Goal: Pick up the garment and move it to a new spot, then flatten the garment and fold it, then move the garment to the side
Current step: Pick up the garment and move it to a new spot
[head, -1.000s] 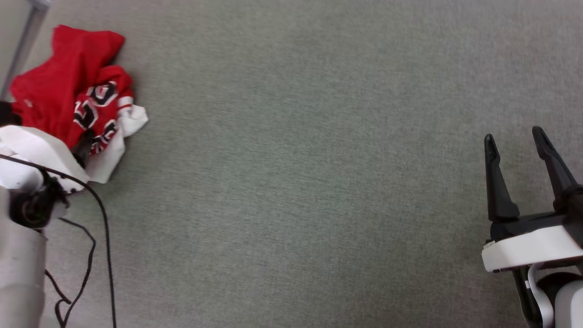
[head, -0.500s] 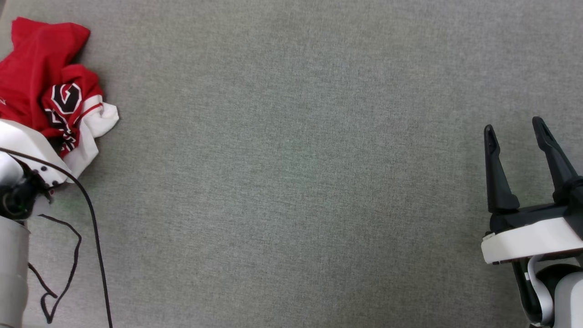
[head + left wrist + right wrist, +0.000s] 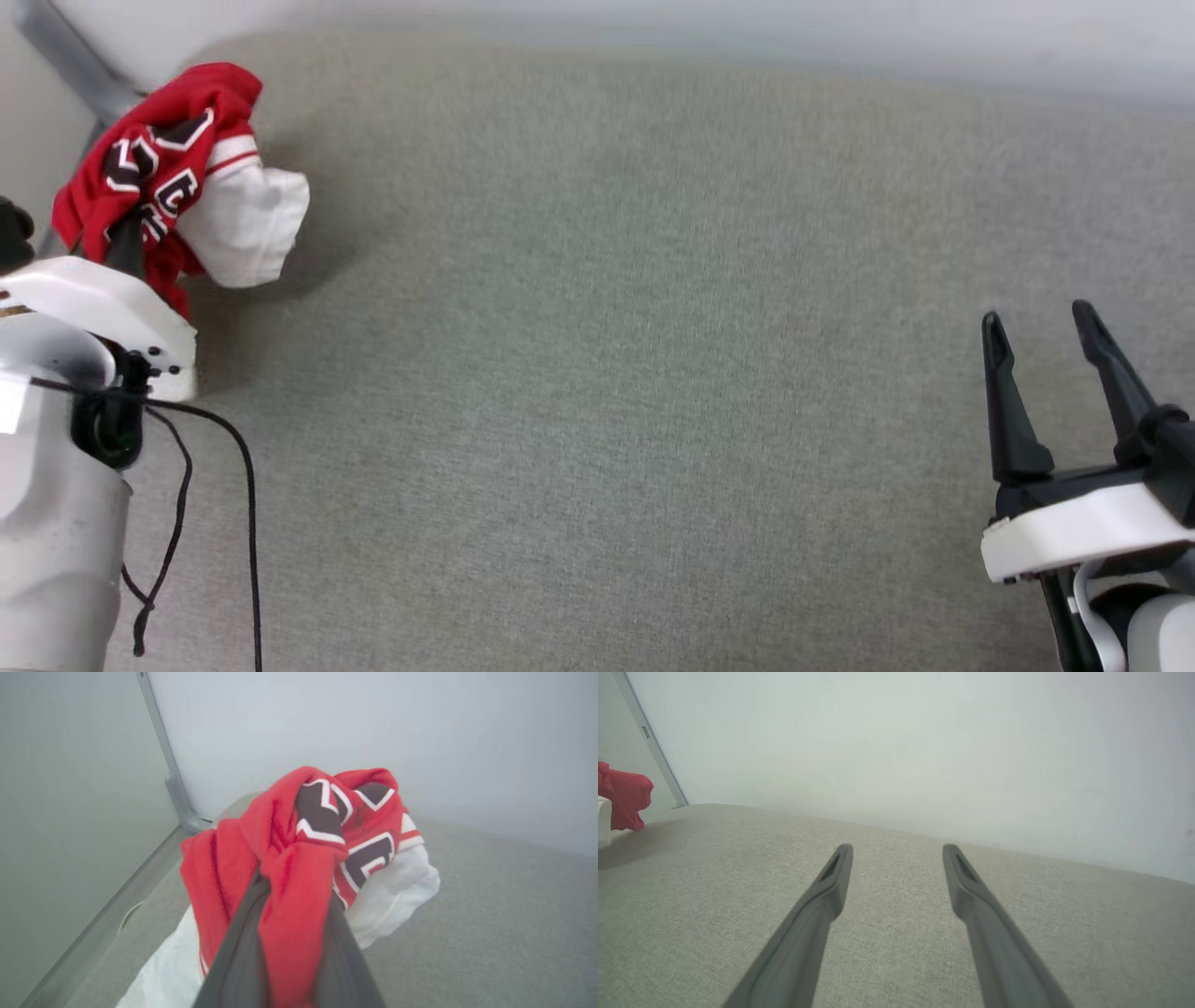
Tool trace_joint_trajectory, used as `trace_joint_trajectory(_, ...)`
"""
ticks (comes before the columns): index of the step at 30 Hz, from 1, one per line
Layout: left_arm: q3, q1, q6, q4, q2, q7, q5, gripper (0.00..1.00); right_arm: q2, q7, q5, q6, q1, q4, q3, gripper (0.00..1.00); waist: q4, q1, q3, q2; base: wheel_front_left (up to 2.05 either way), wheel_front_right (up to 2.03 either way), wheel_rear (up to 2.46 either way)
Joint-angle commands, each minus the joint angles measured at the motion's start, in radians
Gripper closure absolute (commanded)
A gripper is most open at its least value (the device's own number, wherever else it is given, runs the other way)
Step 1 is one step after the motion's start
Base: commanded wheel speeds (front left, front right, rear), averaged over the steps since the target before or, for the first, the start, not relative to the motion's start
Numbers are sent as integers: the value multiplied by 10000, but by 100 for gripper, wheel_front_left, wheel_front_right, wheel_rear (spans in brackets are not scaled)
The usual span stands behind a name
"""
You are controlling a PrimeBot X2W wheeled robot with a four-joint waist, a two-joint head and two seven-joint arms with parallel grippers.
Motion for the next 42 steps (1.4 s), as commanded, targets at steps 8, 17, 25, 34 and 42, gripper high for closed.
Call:
trace_joint_trajectory(8, -391, 719, 491, -1748, -440, -936, 548, 100, 8, -82, 470, -7, 701, 165, -128, 0, -349, 0, -1742, 0, 0, 0, 0)
trace_joint_trajectory(17, -1229, 2124, 779, -4464, -1166, -479, 659, 100, 8, -12, 775, -7, 1220, 188, -240, 0, -1312, 0, -2370, 0, 0, 0, 0)
trace_joint_trajectory(25, -2969, 3316, 428, -5725, -2487, 120, 608, 100, 8, 49, 859, -5, 1303, 35, -347, 0, -2164, 0, -2103, 0, 0, 0, 0)
trace_joint_trajectory(34, -5614, 4154, -152, -4809, -3575, 577, 672, 100, 8, 14, 921, -7, 973, -113, -335, 0, -2511, 0, -1289, 0, 0, 0, 0)
trace_joint_trajectory(42, -7001, 4185, -266, -4069, -3601, 294, 620, 0, 6, -51, 908, -7, 881, 38, -339, 0, -2359, 0, -1256, 0, 0, 0, 0)
